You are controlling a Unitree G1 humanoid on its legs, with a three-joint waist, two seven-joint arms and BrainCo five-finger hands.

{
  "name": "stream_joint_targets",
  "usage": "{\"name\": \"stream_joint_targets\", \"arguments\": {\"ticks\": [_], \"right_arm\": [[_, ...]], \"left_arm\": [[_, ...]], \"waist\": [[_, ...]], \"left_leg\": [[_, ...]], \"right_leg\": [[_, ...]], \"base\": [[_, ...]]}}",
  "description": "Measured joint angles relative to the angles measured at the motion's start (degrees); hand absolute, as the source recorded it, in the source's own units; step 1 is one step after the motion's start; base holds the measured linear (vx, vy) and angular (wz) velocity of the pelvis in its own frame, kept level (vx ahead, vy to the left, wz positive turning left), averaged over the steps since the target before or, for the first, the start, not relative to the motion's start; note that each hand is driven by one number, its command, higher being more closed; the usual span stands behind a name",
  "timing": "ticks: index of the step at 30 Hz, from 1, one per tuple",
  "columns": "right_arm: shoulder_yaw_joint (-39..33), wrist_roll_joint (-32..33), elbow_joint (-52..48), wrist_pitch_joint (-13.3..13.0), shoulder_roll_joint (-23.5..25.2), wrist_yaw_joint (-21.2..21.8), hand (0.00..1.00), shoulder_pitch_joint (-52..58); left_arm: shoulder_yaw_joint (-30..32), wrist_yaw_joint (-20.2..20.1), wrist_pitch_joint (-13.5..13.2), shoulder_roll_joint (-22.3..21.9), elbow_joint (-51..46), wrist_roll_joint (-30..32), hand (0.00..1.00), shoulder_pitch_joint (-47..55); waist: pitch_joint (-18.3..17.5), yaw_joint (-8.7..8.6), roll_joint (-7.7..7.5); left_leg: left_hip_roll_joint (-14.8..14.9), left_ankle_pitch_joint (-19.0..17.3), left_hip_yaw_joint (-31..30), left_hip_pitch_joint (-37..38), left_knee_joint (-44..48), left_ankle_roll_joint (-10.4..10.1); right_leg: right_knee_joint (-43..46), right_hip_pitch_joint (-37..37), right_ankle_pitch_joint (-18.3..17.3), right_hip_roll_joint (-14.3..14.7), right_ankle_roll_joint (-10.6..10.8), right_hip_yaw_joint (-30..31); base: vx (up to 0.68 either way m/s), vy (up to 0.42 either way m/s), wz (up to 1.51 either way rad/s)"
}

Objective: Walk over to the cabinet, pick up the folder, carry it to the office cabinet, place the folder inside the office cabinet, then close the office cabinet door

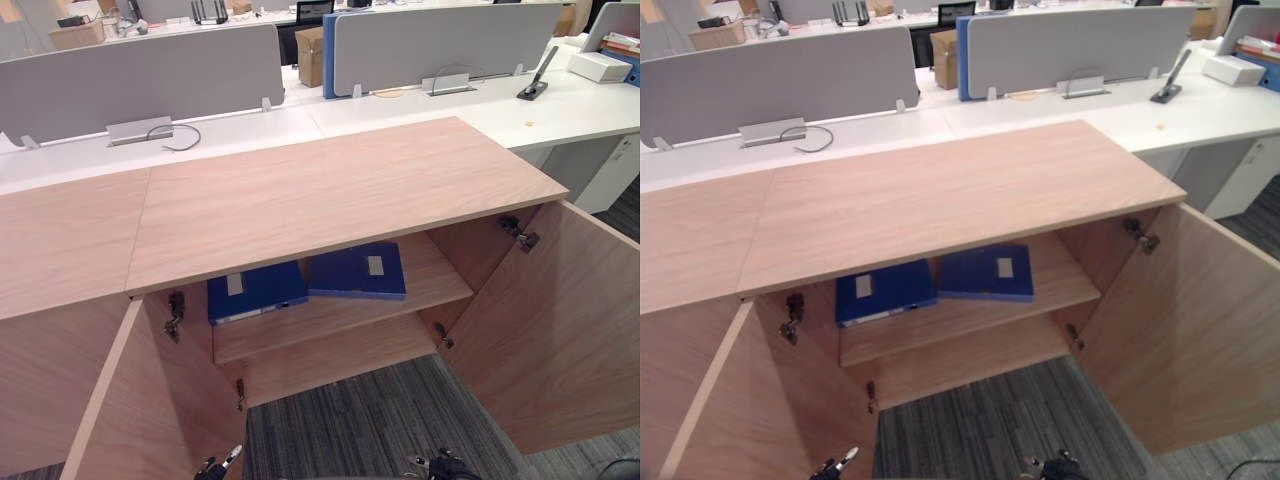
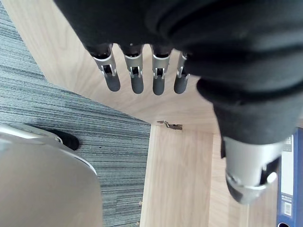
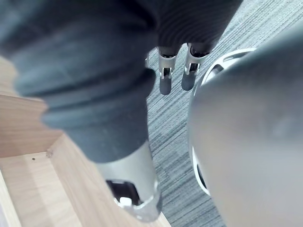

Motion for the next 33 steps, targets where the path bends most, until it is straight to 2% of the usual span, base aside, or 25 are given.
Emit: {"name": "stream_joint_targets", "arguments": {"ticks": [2,4,5,6,7,8,10,13,17,20,22,23,25,26,27,29,31,33], "right_arm": [[0.0,-0.1,0.0,0.0,0.1,-0.1,0.0,-0.3],[0.0,-0.2,0.3,0.1,0.5,-0.2,0.0,-0.8],[0.8,-0.3,0.7,0.2,0.7,-0.3,0.0,-1.1],[3.3,-0.2,1.6,0.2,1.6,-0.2,0.0,-1.6],[5.1,-0.2,2.5,0.2,2.1,-0.1,0.0,-2.1],[6.1,-0.1,3.0,0.1,1.8,0.0,0.0,-2.5],[8.9,-0.2,3.6,0.0,1.7,0.2,0.0,-4.4],[9.0,-0.1,4.3,-0.2,1.5,0.7,0.0,-5.0],[11.0,0.5,5.6,-1.2,0.5,0.4,0.0,-5.4],[11.2,0.9,5.3,-1.8,0.5,-0.2,0.0,-5.5],[11.3,0.9,2.4,-2.0,0.5,-1.1,0.0,-5.5],[12.2,0.9,-4.0,-2.3,0.3,-2.3,0.0,-5.3],[14.0,0.8,-8.6,-2.5,-0.2,-2.8,0.0,-4.6],[15.6,0.7,-11.6,-2.6,-0.3,-3.1,0.0,-4.3],[18.6,0.0,-16.5,-3.2,-0.4,-3.5,0.0,-4.5],[21.2,-1.7,-20.4,-4.4,-0.3,-3.6,0.0,-5.3],[23.3,-4.0,-21.9,-5.6,-0.2,-3.9,0.0,-6.7],[25.6,-5.4,-22.8,-5.8,-0.3,-4.0,0.0,-7.8]], "left_arm": [[-0.1,0.5,0.0,0.2,0.0,-0.1,0.0,-0.2],[-0.4,0.8,0.0,0.8,-0.1,-0.7,0.0,-0.4],[-0.4,0.8,0.0,1.4,0.0,-1.5,0.0,0.1],[-0.3,0.8,0.1,2.9,0.0,-2.5,0.0,1.4],[-0.1,0.8,0.4,3.6,1.5,-2.6,0.0,2.0],[0.3,0.8,0.5,3.4,1.9,-2.3,0.0,2.4],[1.5,0.8,0.7,3.3,3.0,-1.1,0.0,2.5],[3.0,0.8,0.9,3.1,3.6,-1.2,0.0,2.0],[5.3,1.9,0.7,2.4,3.4,-1.4,0.0,0.8],[5.6,3.0,0.6,2.2,3.3,-1.5,0.0,0.3],[5.3,3.6,0.5,2.2,3.2,-1.4,0.0,0.1],[3.7,4.3,0.3,2.4,2.6,-1.2,0.0,0.0],[2.6,4.7,0.1,2.7,2.4,-0.4,0.0,0.0],[2.1,5.0,0.1,3.0,2.4,0.1,0.0,0.1],[1.9,5.1,0.1,3.0,2.4,1.0,0.0,0.7],[1.6,5.2,0.1,2.9,2.3,1.8,0.0,1.5],[1.3,5.4,0.1,2.8,2.2,3.4,0.0,1.9],[1.3,5.7,-0.1,2.8,2.2,4.6,0.0,1.9]], "waist": [[0.3,-0.74,-0.07],[1.5,-0.56,-0.87],[2.0,-0.4,-2.17],[1.8,-0.3,-4.6],[1.4,-0.25,-5.83],[1.1,-0.3,-5.56],[0.7,-0.3,-5.2],[1.0,-1.15,-5.13],[1.5,-2.29,-5.24],[2.6,-2.62,-5.19],[3.3,-2.61,-5.68],[4.6,-3.08,-5.52],[4.7,-3.45,-4.95],[4.7,-2.98,-5.24],[5.0,-1.83,-4.8],[5.1,-1.84,-4.78],[5.3,-1.67,-4.49],[5.4,-1.06,-4.29]], "left_leg": [[0.9,-1.9,-2.7,-1.1,3.1,-0.6],[2.9,-5.1,-5.6,-2.1,8.2,-2.7],[3.8,-6.4,-6.5,-2.0,10.0,-4.0],[4.1,-7.7,-6.9,-1.6,11.0,-5.8],[5.6,-8.8,-7.5,-1.3,11.5,-7.6],[7.1,-8.8,-7.8,-1.0,10.7,-8.1],[11.0,-8.0,-9.2,0.4,5.3,-9.8],[13.4,-4.5,-11.3,1.2,1.4,-11.0],[13.2,-0.1,-12.9,-1.2,3.1,-10.1],[12.6,1.8,-11.1,-2.0,4.5,-10.5],[10.8,-0.4,-9.0,-3.6,6.6,-11.9],[6.9,-3.1,-6.4,-6.5,9.3,-12.1],[5.6,-3.9,-2.4,-7.7,8.7,-9.8],[5.5,-3.3,-1.2,-7.4,7.6,-8.5],[5.0,-2.5,-0.1,-7.3,6.5,-7.2],[4.5,-2.2,0.5,-7.7,6.4,-6.6],[2.5,-1.5,0.1,-7.6,6.3,-5.5],[1.3,-1.1,-0.2,-7.6,6.3,-4.9]], "right_leg": [[0.0,0.5,-1.2,0.0,0.6,-0.4],[-1.2,0.8,-1.1,-0.2,0.7,-0.6],[-1.8,0.5,-0.8,-0.3,0.7,-0.6],[-1.8,-0.4,0.3,-1.0,1.3,-0.5],[1.0,-1.4,-4.1,-0.1,3.8,-0.2],[1.6,-1.8,-5.3,1.2,3.4,-0.4],[3.4,-4.8,-9.0,6.1,1.1,-0.5],[7.2,-7.2,-12.1,8.0,-1.8,-1.5],[7.7,-6.2,-14.4,7.4,-3.0,-4.1],[7.3,-3.9,-14.6,6.0,-3.4,-6.5],[6.3,-2.9,-14.7,4.7,-3.5,-7.7],[5.6,-2.7,-14.1,3.0,-2.6,-8.7],[5.1,-2.6,-13.3,2.5,-1.7,-9.5],[4.1,-2.7,-12.3,2.4,-1.1,-9.2],[0.6,-2.7,-9.4,3.1,-0.5,-8.2],[-1.5,-2.6,-7.2,3.1,0.1,-7.6],[-2.7,-2.0,-5.7,1.7,1.1,-7.6],[-2.8,-1.8,-5.1,0.6,1.8,-7.7]], "base": [[0.0,-0.099,0.71],[0.0,-0.195,0.68],[0.02,-0.37,0.37],[0.07,-0.43,0.23],[0.12,-0.457,0.05],[0.15,-0.311,-0.21],[0.17,-0.392,-0.47],[0.23,-0.374,-0.13],[0.19,-0.228,0.28],[0.06,-0.087,0.5],[-0.03,0.038,0.58],[-0.06,0.125,0.52],[-0.08,0.175,0.41],[-0.08,0.227,-0.09],[-0.05,0.18,-0.28],[-0.03,0.155,-0.21],[-0.02,0.179,0.1],[-0.02,0.128,0.17]]}}
